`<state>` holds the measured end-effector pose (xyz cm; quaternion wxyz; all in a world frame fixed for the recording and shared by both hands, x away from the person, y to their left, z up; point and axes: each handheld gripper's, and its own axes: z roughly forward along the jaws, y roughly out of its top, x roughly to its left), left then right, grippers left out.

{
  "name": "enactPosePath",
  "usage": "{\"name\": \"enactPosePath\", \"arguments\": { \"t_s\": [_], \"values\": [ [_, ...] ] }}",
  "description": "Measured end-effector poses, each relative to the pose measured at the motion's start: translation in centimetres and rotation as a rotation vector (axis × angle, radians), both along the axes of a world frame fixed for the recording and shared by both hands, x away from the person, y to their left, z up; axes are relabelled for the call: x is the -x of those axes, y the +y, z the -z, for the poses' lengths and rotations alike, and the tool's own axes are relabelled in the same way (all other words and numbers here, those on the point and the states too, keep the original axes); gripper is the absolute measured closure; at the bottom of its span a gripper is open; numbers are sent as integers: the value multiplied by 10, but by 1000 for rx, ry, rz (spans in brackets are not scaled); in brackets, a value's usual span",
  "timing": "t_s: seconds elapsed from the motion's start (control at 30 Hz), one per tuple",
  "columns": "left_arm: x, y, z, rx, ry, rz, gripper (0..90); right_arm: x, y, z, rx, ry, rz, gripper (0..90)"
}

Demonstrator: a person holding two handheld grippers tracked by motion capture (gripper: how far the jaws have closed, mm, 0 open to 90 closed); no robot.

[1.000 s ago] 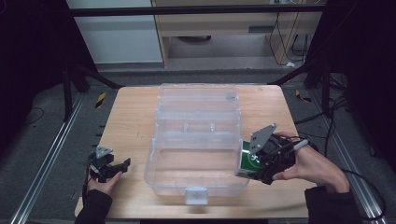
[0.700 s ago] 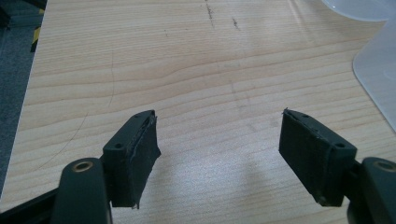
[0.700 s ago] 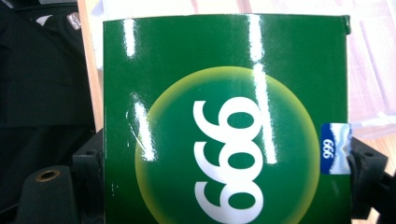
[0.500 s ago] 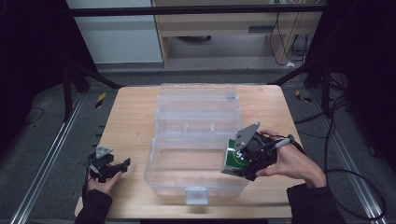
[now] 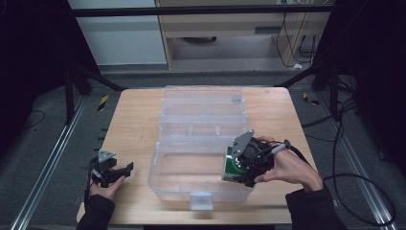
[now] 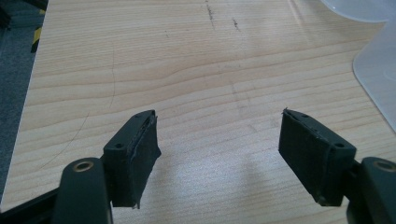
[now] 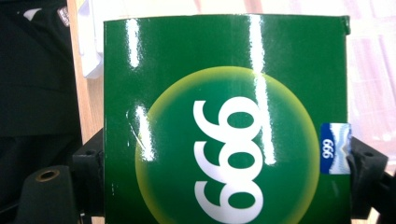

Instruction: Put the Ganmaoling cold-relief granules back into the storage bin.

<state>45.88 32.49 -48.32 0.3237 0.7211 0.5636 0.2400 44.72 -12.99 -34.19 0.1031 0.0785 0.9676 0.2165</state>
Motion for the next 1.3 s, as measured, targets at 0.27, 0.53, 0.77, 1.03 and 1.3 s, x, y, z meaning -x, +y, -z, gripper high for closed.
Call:
{"name": "enactPosePath", "arguments": {
  "t_s": [0.27,0.53,0.77,1.03,1.3],
  "values": [
    [0,0,0,0,-1,0,278,-1,8,11,44,2,-17,160],
    [1,1,-1,2,-4,-1,280,-1,15,20,82,4,-35,159],
    [1,1,-1,2,-6,-2,282,-2,17,23,91,6,-34,158],
    [1,1,-1,3,-8,-2,282,-4,16,32,83,31,-18,158],
    [1,1,-1,2,-8,-2,284,-7,17,41,106,29,-19,154]
  ]
}}
